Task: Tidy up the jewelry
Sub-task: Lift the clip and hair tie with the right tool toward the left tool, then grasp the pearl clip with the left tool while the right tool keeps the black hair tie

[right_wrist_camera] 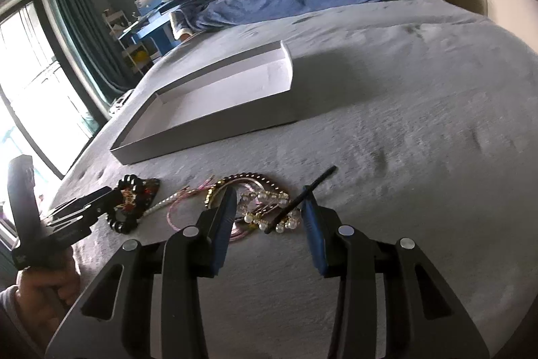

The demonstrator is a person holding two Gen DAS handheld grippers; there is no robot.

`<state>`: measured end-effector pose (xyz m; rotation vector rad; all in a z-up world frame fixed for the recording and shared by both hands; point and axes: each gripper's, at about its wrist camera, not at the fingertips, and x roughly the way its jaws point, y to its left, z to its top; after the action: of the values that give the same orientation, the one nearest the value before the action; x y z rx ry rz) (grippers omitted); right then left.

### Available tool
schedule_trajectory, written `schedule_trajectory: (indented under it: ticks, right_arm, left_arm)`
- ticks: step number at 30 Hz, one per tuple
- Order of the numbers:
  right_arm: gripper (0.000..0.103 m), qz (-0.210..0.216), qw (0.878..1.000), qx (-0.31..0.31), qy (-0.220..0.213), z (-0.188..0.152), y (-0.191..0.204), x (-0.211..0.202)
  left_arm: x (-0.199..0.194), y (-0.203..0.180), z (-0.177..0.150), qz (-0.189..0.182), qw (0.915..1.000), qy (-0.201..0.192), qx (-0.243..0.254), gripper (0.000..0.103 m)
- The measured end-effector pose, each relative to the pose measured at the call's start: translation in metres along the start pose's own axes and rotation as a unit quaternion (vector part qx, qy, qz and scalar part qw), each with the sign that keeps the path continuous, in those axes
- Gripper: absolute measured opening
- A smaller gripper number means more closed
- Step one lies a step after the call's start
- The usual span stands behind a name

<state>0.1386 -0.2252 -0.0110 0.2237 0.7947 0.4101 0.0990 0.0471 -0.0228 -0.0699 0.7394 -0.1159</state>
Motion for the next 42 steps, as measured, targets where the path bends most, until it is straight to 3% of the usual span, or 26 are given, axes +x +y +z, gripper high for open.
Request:
schedule_trajectory:
  ticks: [5,9,11,13,16,28,42]
  right_arm:
    - [0.05,0.024,0.999,0.021,-0.012,0.003,-0.005,-0.004]
    - [0.05,0.036,0.997,0.058,-0.02,0.005,-0.021,-0.007]
    - [0.025,0.034,0.997,0.064,-0.02,0.006,-0.027,-0.008]
    - [0.011,0.025,0.997,0.069,-0.021,0.006,-0.031,-0.01]
    - [0.004,0.016,0.997,0.073,-0.035,0.005,-0.038,-0.018]
    - [0.004,-0.01,0.992,0.104,-0.069,0.005,-0.064,-0.046]
    - [0.004,-0.029,0.987,0.155,-0.026,-0.008,-0.087,-0.029]
  left_arm:
    - [-0.007,-0.018,0.001,-0.025,0.9994,-0.008,0.023,0.053]
    - [-0.007,-0.039,0.005,-0.045,0.9981,-0.008,0.041,0.053]
    - [-0.005,-0.049,0.006,-0.052,0.9974,-0.007,0.049,0.053]
    - [-0.002,-0.061,0.009,-0.057,0.9965,-0.005,0.06,0.053]
    - [0.003,-0.078,0.013,-0.065,0.9949,-0.002,0.078,0.053]
    - [0.028,-0.149,0.028,-0.115,0.9821,0.023,0.148,0.055]
    - [0.067,-0.208,0.035,-0.144,0.9682,0.068,0.193,0.057]
